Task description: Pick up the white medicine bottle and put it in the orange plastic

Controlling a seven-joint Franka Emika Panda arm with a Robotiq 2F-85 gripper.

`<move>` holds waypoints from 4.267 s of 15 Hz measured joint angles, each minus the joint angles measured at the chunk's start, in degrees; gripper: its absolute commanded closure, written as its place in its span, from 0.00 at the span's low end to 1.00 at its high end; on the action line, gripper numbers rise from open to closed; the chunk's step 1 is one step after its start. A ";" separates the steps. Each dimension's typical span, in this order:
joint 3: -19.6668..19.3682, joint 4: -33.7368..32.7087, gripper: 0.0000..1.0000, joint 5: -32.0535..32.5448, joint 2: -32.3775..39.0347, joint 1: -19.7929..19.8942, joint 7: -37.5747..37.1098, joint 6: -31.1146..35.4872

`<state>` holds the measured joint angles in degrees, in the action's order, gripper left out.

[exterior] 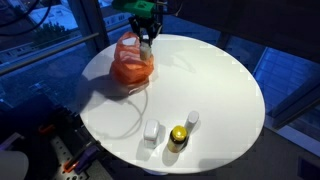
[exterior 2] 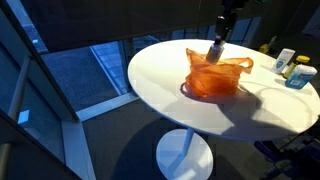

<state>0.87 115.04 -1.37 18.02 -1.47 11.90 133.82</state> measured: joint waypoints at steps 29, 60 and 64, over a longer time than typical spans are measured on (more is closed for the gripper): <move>0.15 1.96 0.01 7.69 4.38 -2.18 -6.17 -0.20; -4.14 -3.34 0.00 2.67 -20.93 4.00 -11.27 -26.98; -4.13 -3.18 0.00 2.67 -20.55 3.99 -11.27 -26.97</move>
